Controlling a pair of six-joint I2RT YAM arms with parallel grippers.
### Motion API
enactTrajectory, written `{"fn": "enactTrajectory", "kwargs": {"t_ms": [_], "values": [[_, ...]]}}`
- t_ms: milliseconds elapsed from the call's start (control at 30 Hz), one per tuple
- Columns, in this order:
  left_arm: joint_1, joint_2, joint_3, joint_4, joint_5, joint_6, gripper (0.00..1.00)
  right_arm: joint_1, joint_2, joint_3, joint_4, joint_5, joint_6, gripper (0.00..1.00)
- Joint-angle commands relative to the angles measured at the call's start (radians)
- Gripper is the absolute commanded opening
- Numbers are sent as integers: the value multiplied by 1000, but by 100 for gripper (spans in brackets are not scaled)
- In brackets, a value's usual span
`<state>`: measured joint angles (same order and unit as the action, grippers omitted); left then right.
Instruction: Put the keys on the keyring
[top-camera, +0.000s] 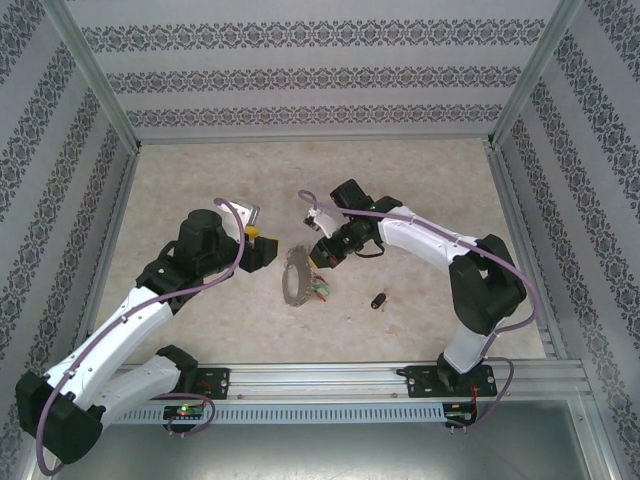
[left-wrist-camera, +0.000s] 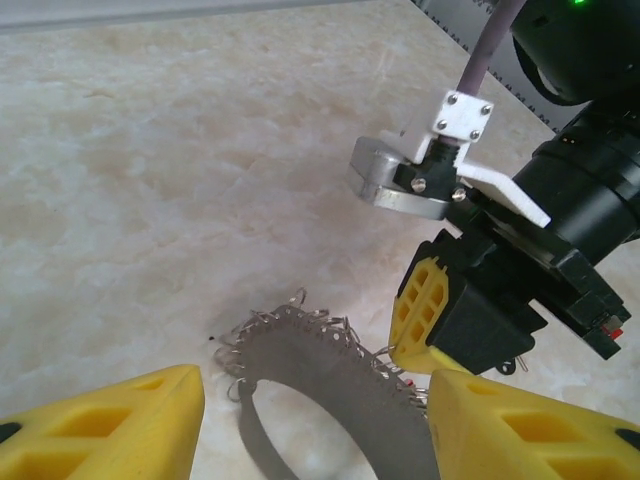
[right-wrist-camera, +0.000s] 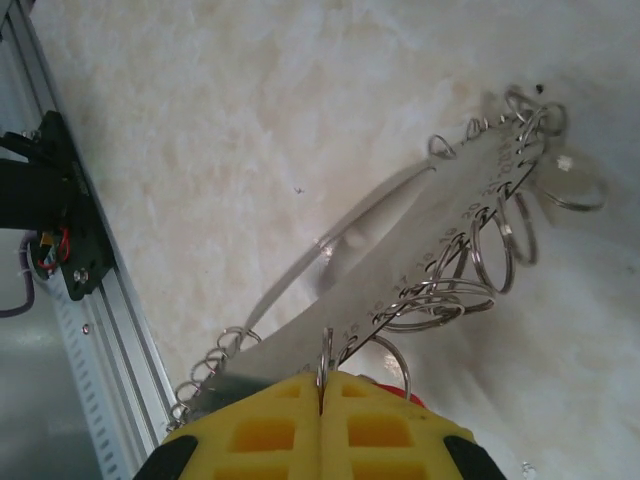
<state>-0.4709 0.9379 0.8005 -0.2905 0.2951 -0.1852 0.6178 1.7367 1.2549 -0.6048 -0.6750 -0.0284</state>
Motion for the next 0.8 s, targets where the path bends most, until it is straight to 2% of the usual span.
{"fn": "enactTrajectory", "kwargs": {"t_ms": [0, 167, 267, 333, 433, 467, 567, 700, 767], "values": [[9, 1, -5, 22, 26, 23, 60, 44, 11, -12, -3, 21, -44, 0], [9, -3, -8, 30, -6, 15, 59, 119, 7, -106, 85, 194, -149, 0], [9, -1, -3, 34, -14, 12, 57, 127, 11, -161, 160, 245, -127, 0], [8, -3, 5, 25, -29, 11, 55, 110, 9, -163, 178, 186, -75, 0], [9, -12, 6, 24, -51, 10, 55, 42, 13, -186, 289, -38, 101, 0], [8, -15, 6, 26, -57, 10, 54, 26, 21, -186, 305, -61, 137, 0], [8, -23, 4, 35, -66, 4, 54, 30, 11, -188, 297, -58, 117, 0], [8, -28, 5, 37, -61, 9, 53, 37, -100, -236, 416, -145, 126, 0], [8, -36, 5, 45, -44, 29, 53, 40, -172, -244, 420, -90, 91, 0]]}}
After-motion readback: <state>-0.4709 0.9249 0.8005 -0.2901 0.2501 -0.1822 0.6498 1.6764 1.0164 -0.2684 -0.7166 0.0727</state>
